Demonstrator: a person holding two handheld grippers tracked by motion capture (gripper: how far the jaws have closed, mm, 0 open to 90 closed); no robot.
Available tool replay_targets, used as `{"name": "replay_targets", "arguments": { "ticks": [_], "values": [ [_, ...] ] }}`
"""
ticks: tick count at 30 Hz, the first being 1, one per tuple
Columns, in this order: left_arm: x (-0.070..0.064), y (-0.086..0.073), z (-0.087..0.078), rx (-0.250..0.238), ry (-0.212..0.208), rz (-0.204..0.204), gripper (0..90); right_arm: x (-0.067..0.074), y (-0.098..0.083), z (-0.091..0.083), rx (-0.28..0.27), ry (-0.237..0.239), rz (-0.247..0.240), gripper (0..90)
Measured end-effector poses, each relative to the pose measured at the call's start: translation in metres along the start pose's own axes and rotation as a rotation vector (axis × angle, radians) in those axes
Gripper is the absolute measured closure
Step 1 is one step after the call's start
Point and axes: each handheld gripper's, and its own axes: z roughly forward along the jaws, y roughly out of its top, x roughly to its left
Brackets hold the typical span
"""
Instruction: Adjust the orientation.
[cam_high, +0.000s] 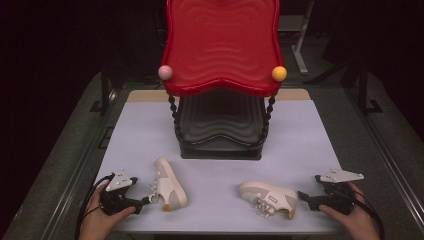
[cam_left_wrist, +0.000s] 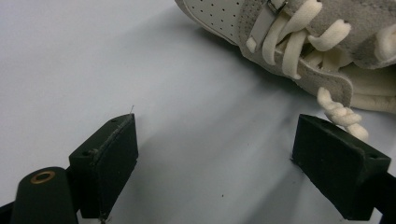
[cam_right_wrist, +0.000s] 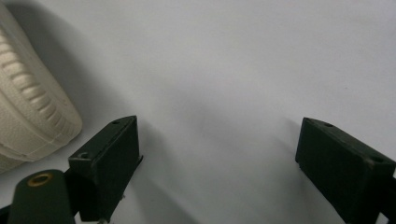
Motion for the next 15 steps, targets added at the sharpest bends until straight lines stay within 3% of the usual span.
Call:
{"name": "replay_targets", "arguments": {
  "ticks": [11,15],
  "values": [
    [0.0013,0.0002,-0.0004,-0.007,0.0,-0.015,14.8,0.0001,0.0,-0.0001,0.0,-0.001,0.0,12.9],
    [0.0041,-0.0002,-0.0048,-0.01,0.012,-0.019,24.4,-0.0001,0.0,0.0,0.0,-0.001,-0.002,12.9]
  ]
}}
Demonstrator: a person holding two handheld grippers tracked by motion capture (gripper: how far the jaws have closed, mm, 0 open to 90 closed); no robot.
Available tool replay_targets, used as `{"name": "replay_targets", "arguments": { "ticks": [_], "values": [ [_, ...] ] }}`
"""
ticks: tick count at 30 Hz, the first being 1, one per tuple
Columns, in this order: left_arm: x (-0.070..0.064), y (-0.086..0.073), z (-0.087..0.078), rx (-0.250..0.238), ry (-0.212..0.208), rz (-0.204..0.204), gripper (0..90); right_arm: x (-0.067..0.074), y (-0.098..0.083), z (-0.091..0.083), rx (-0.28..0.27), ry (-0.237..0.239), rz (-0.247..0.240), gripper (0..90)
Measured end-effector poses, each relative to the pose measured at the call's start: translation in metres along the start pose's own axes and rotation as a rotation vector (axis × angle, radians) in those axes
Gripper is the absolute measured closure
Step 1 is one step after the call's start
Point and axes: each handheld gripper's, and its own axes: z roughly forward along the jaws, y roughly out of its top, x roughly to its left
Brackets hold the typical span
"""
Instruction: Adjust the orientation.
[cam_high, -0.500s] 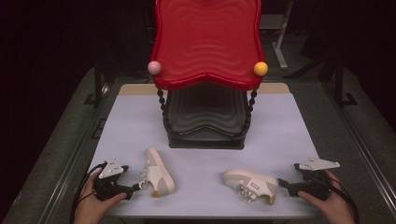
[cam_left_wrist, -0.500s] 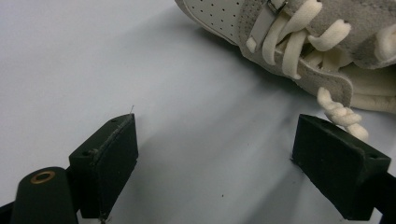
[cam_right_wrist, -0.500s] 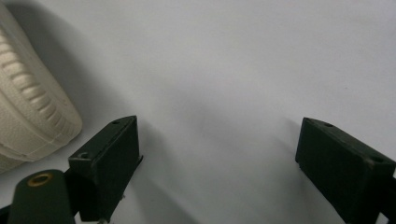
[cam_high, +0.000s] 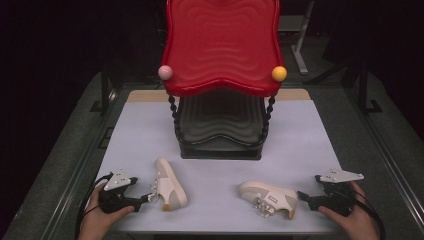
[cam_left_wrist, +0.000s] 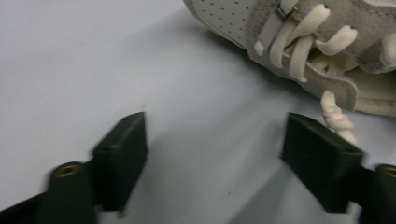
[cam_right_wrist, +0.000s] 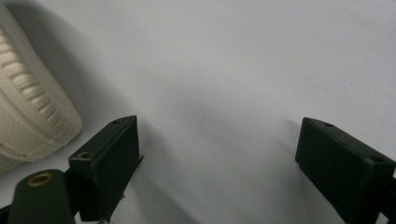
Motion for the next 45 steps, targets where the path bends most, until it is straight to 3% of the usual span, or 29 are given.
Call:
{"name": "replay_targets", "arguments": {
  "ticks": [1,3,6,11,12,18,25,31,43,45],
  "values": [
    [0.002,0.0,-0.005,0.0,-0.002,-0.002,35.3,0.0,0.0,0.0,0.0,0.0,0.0,12.9],
    [0.001,0.001,-0.012,-0.028,0.005,0.005,41.5,0.0,0.0,0.0,0.001,0.0,-0.001,12.9],
    [0.0,0.003,-0.022,-0.065,-0.022,-0.011,57.0,0.0,0.0,0.0,-0.001,0.0,0.0,12.9],
    [-0.001,0.006,-0.031,-0.089,-0.08,-0.049,85.7,0.0,0.0,0.0,0.001,0.0,0.002,12.9],
    [-0.002,0.01,-0.034,-0.109,-0.115,-0.063,89.5,0.0,0.0,0.0,0.0,0.0,0.0,12.9],
    [-0.008,0.024,-0.032,-0.132,-0.185,-0.04,90.0,0.0,0.0,0.0,0.002,0.0,0.0,12.9],
    [-0.022,0.04,-0.028,-0.164,-0.228,-0.001,90.0,0.0,0.0,0.0,0.0,0.001,0.0,12.9],
    [-0.029,0.047,-0.018,-0.146,-0.241,0.029,90.0,0.0,0.0,0.0,0.0,0.001,0.0,12.9],
    [-0.03,0.062,-0.006,-0.153,-0.274,0.039,90.0,0.0,0.0,0.0,0.001,0.0,0.0,12.9],
    [-0.033,0.068,-0.002,-0.156,-0.27,0.055,90.0,0.0,0.0,0.0,0.001,0.0,-0.001,12.9]
  ]
}}
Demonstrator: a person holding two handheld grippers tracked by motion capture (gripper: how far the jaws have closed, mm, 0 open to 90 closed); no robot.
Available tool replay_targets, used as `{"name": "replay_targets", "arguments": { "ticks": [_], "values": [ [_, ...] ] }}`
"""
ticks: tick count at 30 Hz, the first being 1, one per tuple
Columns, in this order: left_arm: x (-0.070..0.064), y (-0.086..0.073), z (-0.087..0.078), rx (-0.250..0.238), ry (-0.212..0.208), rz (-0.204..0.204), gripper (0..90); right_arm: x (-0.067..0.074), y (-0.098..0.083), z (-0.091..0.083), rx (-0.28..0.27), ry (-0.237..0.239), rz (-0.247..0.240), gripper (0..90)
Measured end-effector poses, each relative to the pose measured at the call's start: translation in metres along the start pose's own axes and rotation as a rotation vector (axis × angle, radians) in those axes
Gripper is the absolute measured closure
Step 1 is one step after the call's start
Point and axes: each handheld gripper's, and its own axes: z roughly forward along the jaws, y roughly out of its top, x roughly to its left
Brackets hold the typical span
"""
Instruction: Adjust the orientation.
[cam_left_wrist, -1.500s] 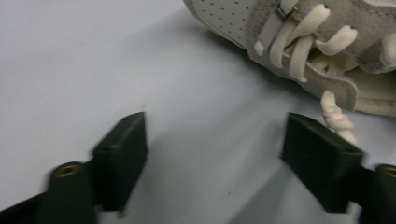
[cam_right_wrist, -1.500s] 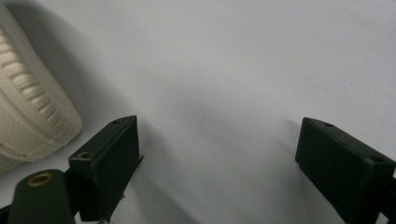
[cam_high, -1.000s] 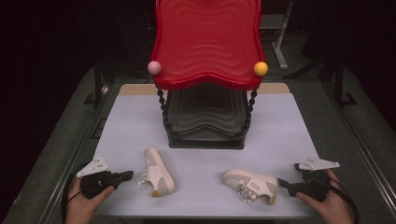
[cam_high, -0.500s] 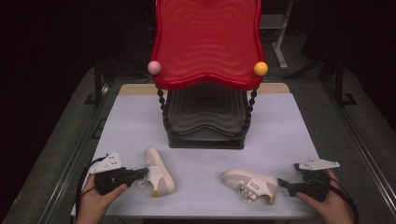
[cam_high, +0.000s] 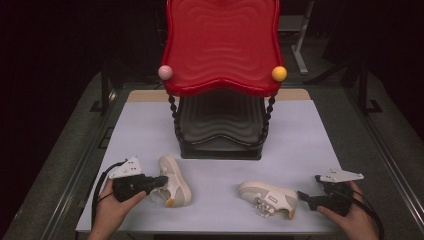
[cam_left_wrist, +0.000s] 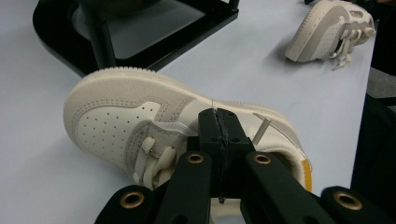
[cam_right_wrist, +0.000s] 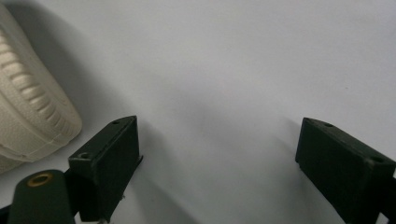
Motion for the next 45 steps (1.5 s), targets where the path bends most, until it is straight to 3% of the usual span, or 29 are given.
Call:
{"name": "replay_targets", "arguments": {
  "ticks": [15,36,42,43,45],
  "values": [
    [0.002,0.022,0.031,0.019,-0.017,0.045,90.0,0.0,0.0,0.0,-0.002,0.0,-0.001,12.9],
    [-0.003,0.04,0.072,0.117,-0.025,0.082,90.0,0.0,0.0,0.0,-0.004,0.0,0.0,12.9],
    [-0.002,0.042,0.069,0.089,-0.029,0.05,90.0,0.0,0.0,0.0,-0.004,0.0,0.0,12.9],
    [-0.001,0.043,0.067,0.078,-0.038,0.031,87.6,0.0,0.0,0.0,-0.004,0.0,0.0,12.9],
    [-0.001,0.044,0.065,0.076,-0.034,0.033,83.1,0.0,0.0,0.0,-0.004,0.0,0.001,12.9]
  ]
}}
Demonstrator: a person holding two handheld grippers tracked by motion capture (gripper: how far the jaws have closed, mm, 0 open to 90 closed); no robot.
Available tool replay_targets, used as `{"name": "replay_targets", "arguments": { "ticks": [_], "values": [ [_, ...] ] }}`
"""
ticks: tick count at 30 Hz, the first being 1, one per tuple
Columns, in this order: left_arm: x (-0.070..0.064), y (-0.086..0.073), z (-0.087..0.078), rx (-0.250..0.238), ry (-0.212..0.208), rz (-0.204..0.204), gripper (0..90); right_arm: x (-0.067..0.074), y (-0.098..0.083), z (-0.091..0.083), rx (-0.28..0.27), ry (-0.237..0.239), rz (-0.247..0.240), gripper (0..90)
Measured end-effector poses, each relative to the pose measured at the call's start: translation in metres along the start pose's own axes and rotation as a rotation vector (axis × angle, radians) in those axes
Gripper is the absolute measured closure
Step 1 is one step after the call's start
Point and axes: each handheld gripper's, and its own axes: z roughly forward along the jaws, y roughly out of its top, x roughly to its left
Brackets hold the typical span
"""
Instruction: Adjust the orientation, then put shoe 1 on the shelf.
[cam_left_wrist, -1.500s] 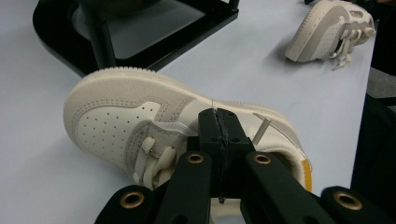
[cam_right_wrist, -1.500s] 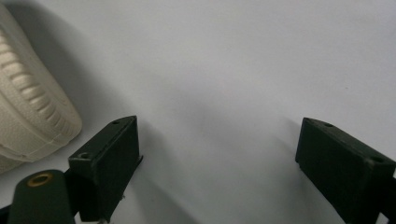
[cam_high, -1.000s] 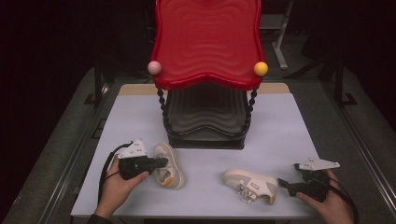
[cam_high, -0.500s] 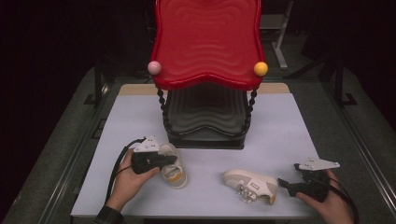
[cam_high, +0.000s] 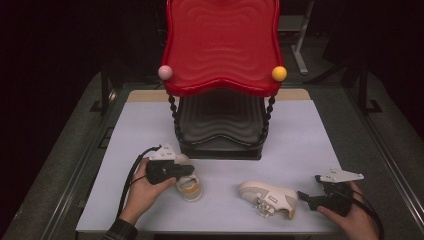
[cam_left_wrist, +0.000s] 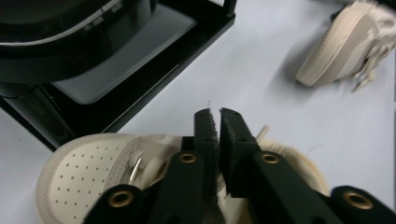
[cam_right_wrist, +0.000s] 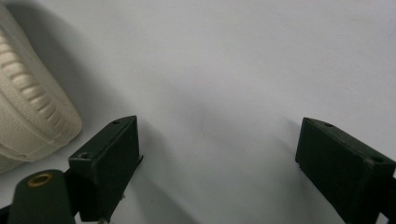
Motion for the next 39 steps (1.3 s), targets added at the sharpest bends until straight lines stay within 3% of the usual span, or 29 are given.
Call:
{"name": "replay_targets", "arguments": {
  "ticks": [8,16,18,28,32,34,39],
  "values": [
    [-0.011,0.0,-0.018,-0.071,-0.058,-0.043,68.9,0.0,0.0,0.0,0.003,0.002,0.002,12.9],
    [-0.021,-0.01,-0.021,-0.071,-0.091,-0.042,60.6,0.0,0.0,0.0,0.004,0.001,0.001,12.8],
    [-0.026,-0.014,-0.018,-0.055,-0.109,-0.036,60.3,0.0,0.0,0.0,0.003,0.001,0.001,12.8],
    [-0.038,-0.024,-0.005,0.024,-0.092,-0.01,61.1,-0.001,0.0,0.0,0.003,0.003,0.002,12.8],
    [-0.035,-0.029,-0.005,0.02,-0.085,-0.024,65.8,-0.001,0.001,0.0,0.006,0.005,0.004,12.8],
    [-0.03,-0.032,-0.007,0.006,-0.102,-0.047,67.9,-0.001,0.001,0.0,0.006,0.004,0.003,12.8],
    [-0.03,-0.032,-0.004,-0.012,-0.121,-0.044,68.0,-0.001,0.001,0.0,0.005,0.004,0.003,12.8]
  ]
}}
